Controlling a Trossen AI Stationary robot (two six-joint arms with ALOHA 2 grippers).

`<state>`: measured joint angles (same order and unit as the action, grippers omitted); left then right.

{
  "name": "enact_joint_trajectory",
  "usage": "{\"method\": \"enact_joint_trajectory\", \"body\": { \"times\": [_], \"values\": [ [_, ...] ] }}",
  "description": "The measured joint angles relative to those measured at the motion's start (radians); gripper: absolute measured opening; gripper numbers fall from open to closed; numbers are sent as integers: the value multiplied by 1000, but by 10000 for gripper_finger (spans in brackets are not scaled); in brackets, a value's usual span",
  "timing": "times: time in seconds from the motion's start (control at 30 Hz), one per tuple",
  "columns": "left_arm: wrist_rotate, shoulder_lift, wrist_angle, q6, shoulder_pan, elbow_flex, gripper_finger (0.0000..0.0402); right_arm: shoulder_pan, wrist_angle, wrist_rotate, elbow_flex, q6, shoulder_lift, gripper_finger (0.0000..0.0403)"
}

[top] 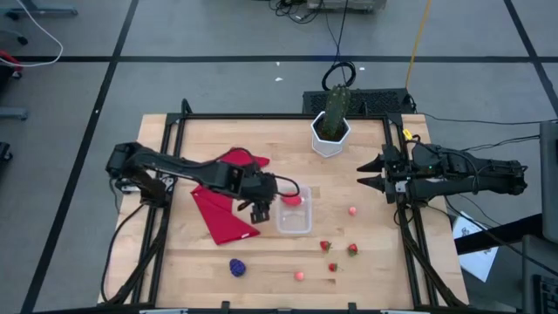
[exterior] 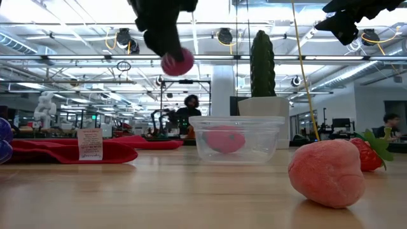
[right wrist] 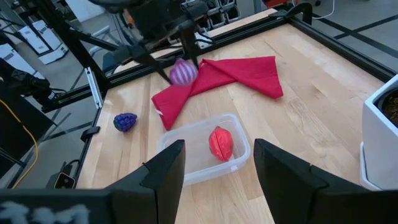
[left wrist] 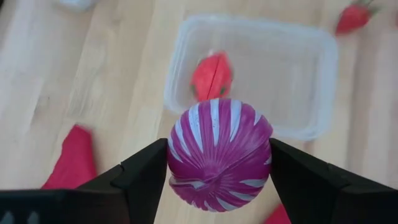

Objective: Pick and placing Produce into tupperware
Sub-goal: Put the purple onion into the transparent bin

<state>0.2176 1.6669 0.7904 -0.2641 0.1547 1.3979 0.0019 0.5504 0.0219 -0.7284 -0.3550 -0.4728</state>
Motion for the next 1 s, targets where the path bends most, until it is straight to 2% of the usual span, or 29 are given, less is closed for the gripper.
{"method": "enact_joint_trajectory", "body": {
  "times": [0.2, 0.57, 1.0],
  "values": [
    [-35, 12, -140, 59, 48, 1, 269, 0, 0, 0, 0, 0, 0, 185],
    [-46, 31, -344, 74, 84, 0, 269, 0, 0, 0, 0, 0, -1, 185],
    [-140, 148, -424, 59, 50, 0, 269, 0, 2, 0, 0, 4, -20, 185]
  ]
}}
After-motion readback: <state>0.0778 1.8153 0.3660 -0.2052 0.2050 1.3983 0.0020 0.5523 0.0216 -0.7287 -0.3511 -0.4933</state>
